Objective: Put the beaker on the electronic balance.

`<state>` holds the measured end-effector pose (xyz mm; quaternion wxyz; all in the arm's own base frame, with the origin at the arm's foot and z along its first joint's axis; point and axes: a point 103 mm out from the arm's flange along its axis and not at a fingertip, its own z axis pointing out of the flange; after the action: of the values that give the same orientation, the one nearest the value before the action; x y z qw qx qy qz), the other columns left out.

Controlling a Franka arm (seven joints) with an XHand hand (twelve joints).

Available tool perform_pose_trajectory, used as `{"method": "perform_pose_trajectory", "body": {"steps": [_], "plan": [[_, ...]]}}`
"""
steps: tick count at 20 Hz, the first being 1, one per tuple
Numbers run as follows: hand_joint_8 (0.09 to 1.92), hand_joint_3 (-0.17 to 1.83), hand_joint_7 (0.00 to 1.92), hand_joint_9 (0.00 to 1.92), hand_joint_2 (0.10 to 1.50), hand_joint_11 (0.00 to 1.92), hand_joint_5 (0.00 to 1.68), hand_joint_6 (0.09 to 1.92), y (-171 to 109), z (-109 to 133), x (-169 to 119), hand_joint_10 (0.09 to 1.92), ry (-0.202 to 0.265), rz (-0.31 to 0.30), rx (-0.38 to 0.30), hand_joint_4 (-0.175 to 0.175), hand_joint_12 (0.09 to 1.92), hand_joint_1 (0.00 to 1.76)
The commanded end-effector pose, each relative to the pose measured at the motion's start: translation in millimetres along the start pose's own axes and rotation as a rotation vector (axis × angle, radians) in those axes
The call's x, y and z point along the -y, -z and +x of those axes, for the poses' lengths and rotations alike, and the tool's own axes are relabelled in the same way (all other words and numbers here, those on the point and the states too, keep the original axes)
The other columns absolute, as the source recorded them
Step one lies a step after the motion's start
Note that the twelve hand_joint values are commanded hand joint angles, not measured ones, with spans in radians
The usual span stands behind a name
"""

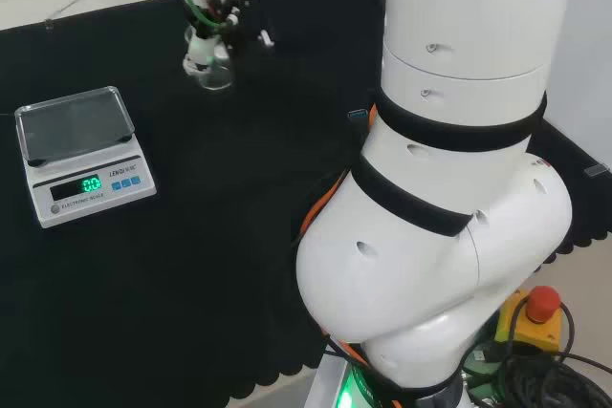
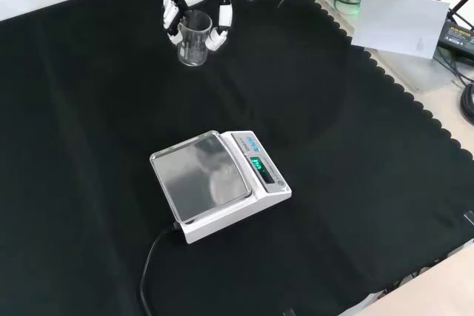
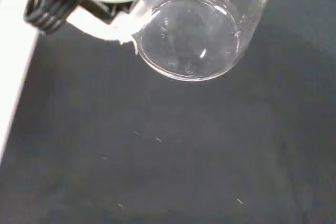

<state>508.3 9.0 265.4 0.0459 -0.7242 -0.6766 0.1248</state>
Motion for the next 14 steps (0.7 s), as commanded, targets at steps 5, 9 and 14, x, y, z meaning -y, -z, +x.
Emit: {"method": "perform_pose_trajectory", "body": {"steps": [5,9,14], "plan": [[0.72,0.69,1.04,1.28,0.56,1.05,0.79,0.97,26,101,-14,0.49,0.137,0.000,0.038,-0.065,1.04,1.15],[0.72,0.69,1.04,1.28,0.56,1.04,0.80,0.97,27,139,-20,0.49,0.189,0.008,0.060,-0.064,1.04,1.15],[0.72,0.70,1.04,1.28,0.56,1.04,0.80,0.96,28,185,-28,0.49,0.248,0.010,0.077,-0.063,1.04,1.15]]}}
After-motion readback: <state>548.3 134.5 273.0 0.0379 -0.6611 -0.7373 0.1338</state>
